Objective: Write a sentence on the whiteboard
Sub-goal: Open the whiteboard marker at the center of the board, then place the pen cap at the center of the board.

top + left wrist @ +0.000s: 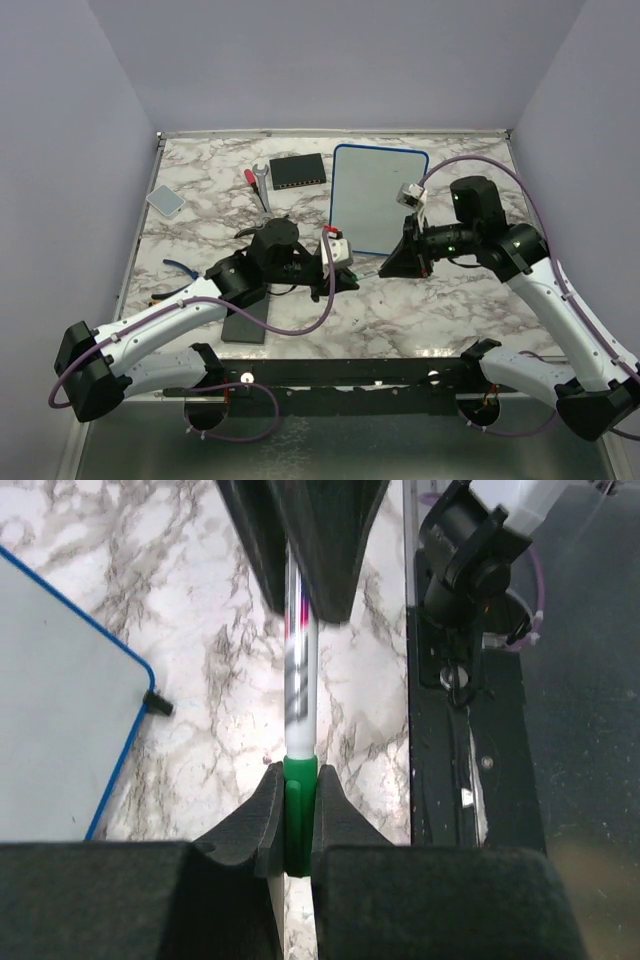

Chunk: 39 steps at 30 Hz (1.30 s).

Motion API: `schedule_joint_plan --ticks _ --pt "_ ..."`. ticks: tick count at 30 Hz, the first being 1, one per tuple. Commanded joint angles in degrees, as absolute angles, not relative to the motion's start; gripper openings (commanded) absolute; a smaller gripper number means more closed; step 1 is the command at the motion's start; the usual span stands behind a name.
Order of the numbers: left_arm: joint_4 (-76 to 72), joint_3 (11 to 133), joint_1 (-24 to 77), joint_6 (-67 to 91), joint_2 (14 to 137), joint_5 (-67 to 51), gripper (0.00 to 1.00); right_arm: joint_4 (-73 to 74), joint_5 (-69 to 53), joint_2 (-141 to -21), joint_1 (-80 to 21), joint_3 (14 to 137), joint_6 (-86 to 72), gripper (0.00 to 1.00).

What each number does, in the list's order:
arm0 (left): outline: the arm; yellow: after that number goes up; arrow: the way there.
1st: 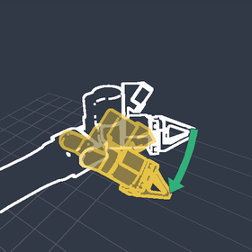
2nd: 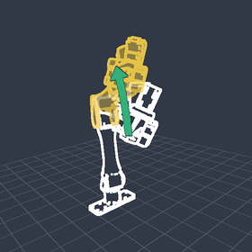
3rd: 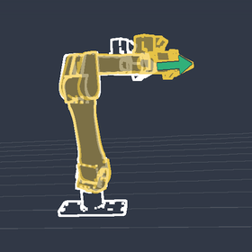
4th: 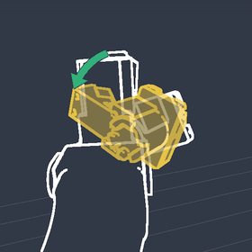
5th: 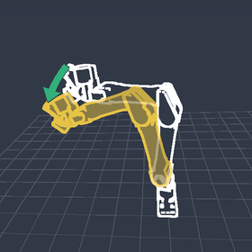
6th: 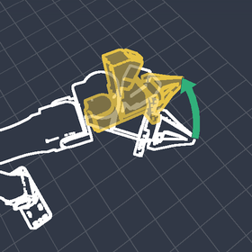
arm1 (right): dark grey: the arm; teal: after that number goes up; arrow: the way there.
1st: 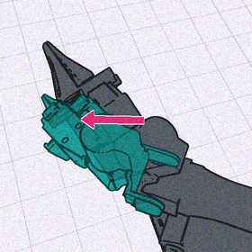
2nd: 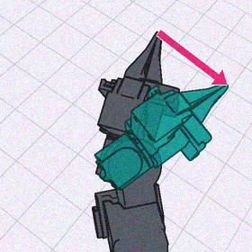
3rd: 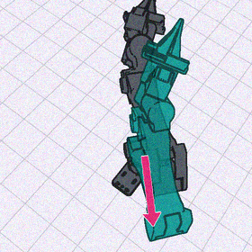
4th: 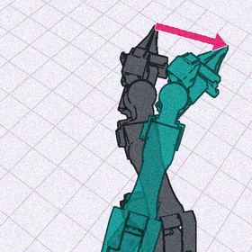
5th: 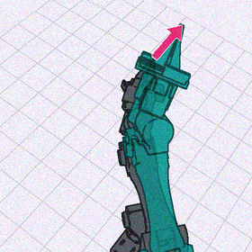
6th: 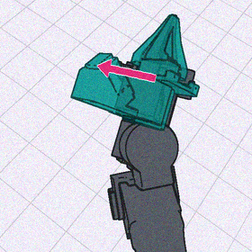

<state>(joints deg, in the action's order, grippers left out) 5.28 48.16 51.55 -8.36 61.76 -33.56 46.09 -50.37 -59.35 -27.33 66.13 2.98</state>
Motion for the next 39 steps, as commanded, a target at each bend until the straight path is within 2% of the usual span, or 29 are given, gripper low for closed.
schedule_joint_plan --ticks 1,10,15,20,27,33,39 --pt "18.4 45.4 50.1 -10.1 60.8 -28.8 0.0 54.3 -46.4 -57.4 -25.5 70.2 5.8 0.0" --pt "19.3 45.3 50.1 -10.6 59.8 -25.4 0.0 56.9 -43.4 -58.0 -25.5 73.0 6.5 0.0" --pt "20.9 45.0 50.1 -5.1 59.7 -17.8 0.0 55.0 -34.8 -57.2 -25.5 73.8 3.6 0.0" --pt "15.7 43.3 50.2 10.4 59.2 -8.0 0.0 37.7 -31.2 -52.2 -25.5 64.2 -5.9 0.0" --pt "5.2 32.8 50.1 26.5 55.8 11.2 0.0 17.1 -27.7 -47.8 -25.6 48.3 -11.7 0.0" --pt "2.5 31.4 50.8 29.5 62.1 16.4 0.0 8.7 -23.1 -45.5 -25.7 43.0 -12.1 0.01" --pt "-6.2 29.6 51.7 30.3 68.2 14.1 0.03 3.1 -19.4 -44.1 -25.7 38.6 -11.7 0.01"
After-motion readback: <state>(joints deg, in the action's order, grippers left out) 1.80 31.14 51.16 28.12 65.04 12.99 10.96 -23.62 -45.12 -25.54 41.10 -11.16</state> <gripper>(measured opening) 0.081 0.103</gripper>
